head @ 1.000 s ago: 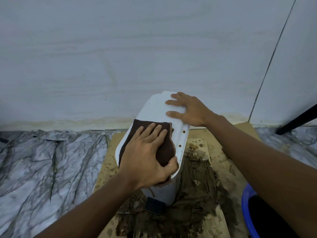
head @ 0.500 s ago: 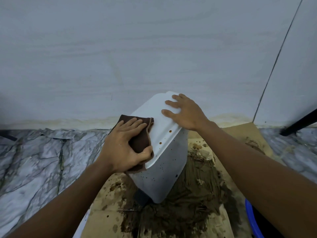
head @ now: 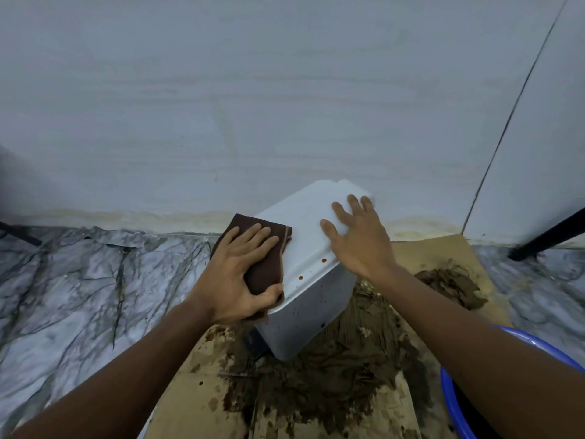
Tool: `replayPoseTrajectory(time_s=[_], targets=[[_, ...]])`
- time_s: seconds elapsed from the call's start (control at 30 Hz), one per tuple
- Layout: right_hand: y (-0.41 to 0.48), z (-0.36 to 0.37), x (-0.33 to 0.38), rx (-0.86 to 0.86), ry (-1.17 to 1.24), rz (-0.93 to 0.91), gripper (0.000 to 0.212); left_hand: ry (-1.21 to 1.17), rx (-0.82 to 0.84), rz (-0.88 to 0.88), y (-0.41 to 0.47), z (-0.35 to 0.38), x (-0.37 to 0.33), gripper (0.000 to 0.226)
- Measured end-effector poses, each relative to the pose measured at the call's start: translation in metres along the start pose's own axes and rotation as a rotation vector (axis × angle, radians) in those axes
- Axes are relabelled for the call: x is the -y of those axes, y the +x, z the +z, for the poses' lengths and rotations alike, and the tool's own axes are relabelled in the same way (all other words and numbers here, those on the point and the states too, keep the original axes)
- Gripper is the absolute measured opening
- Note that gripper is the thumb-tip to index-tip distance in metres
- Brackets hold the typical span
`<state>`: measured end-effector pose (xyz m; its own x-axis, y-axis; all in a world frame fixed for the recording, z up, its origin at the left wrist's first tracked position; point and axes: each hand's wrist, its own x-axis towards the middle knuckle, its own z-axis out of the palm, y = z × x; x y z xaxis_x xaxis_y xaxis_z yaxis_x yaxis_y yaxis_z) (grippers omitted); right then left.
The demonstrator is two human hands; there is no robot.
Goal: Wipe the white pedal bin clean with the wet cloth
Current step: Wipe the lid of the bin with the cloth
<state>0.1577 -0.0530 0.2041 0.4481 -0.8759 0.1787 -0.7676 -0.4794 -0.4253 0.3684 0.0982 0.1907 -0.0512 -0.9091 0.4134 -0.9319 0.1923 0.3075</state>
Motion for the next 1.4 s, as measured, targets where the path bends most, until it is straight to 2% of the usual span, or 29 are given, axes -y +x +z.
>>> replayPoseTrajectory(time_s=[0.2, 0.33, 0.53, 0.7, 0.83, 0.93, 1.13, 1.23, 1.3, 1.4], targets=[[-0.045, -0.008, -0.001, -0.060, -0.134, 0.049, 0.064, -0.005, 0.013, 0.148, -0.012, -0.002, 0.004, 0.081], [-0.055, -0.015, 0.003, -0.032, -0.218, 0.105, 0.069, -0.042, 0.062, 0.074, -0.003, -0.004, 0.015, 0.081], [-0.034, -0.024, -0.002, 0.011, -0.198, 0.132, 0.068, -0.106, 0.083, -0.052, 0.019, 0.008, 0.018, 0.079], [-0.029, -0.033, -0.009, -0.014, -0.256, 0.180, 0.069, -0.122, 0.039, 0.001, 0.037, 0.015, 0.018, 0.075], [-0.031, -0.040, -0.026, -0.056, -0.256, 0.238, 0.069, -0.125, 0.089, 0.058, 0.068, 0.011, 0.014, 0.077], [-0.026, -0.038, -0.029, -0.101, -0.287, 0.167, 0.070, -0.113, 0.132, 0.039, 0.079, 0.006, 0.022, 0.078], [-0.021, -0.024, -0.023, -0.035, -0.030, -0.001, 0.058, -0.006, 0.099, -0.079, 0.035, 0.011, 0.037, 0.078], [-0.017, -0.027, -0.039, -0.020, 0.143, -0.034, 0.046, 0.156, 0.070, -0.087, 0.037, 0.019, 0.020, 0.076], [-0.016, -0.027, -0.051, -0.020, 0.161, -0.072, 0.041, 0.262, 0.074, -0.069, 0.051, 0.025, 0.000, 0.074], [-0.012, -0.023, -0.059, -0.023, 0.164, -0.120, 0.039, 0.320, 0.175, -0.060, 0.077, 0.037, -0.032, 0.074]])
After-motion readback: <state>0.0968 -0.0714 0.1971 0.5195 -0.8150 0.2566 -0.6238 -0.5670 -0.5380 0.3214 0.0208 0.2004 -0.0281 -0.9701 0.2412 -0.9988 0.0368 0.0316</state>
